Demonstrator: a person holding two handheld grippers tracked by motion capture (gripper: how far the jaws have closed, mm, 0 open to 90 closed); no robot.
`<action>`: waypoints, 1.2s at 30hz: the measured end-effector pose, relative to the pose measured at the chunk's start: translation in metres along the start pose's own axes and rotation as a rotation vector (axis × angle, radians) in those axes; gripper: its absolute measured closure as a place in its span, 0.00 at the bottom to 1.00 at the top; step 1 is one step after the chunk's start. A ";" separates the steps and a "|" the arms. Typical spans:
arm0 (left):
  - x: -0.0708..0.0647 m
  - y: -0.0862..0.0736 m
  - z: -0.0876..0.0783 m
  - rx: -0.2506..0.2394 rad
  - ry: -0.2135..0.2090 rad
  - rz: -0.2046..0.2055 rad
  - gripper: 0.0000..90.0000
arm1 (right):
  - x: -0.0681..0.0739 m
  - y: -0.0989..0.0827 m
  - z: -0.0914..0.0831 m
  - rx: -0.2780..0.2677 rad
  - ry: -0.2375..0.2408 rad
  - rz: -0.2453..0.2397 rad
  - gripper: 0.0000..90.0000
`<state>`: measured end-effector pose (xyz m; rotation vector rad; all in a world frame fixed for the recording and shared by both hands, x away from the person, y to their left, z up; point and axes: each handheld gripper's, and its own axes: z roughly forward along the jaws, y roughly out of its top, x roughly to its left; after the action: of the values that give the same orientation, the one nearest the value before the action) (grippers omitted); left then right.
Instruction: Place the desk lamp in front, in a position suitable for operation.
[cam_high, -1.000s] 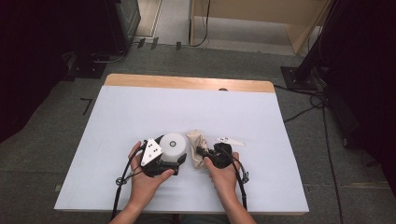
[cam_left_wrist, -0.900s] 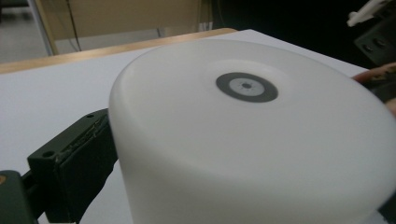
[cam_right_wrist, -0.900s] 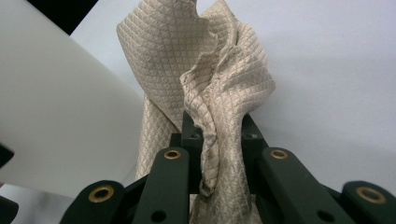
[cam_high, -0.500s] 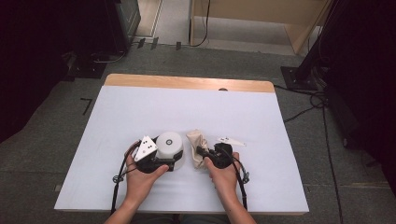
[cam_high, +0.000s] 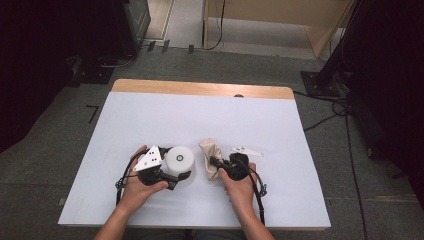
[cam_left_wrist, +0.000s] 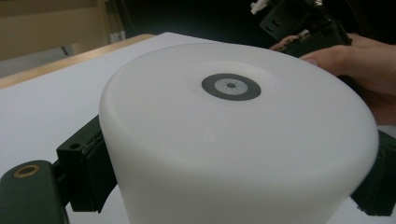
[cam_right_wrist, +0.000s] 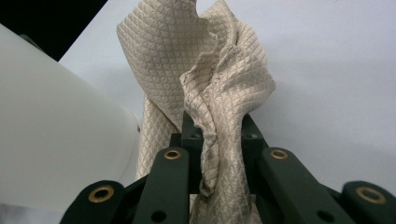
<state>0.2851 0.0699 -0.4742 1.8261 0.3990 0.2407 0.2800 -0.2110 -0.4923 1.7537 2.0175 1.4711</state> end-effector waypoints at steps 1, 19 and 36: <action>0.000 0.000 0.000 0.000 -0.007 0.003 0.09 | 0.000 0.000 0.000 0.000 0.002 0.001 0.87; -0.002 -0.001 0.002 -0.006 0.003 -0.016 0.08 | 0.035 0.014 -0.024 -0.084 0.111 -0.045 0.87; -0.003 -0.001 0.004 -0.001 0.014 -0.024 0.08 | 0.040 -0.009 0.004 0.032 0.065 -0.088 0.87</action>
<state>0.2831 0.0658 -0.4764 1.8186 0.4301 0.2376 0.2621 -0.1753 -0.4806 1.6265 2.1312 1.4965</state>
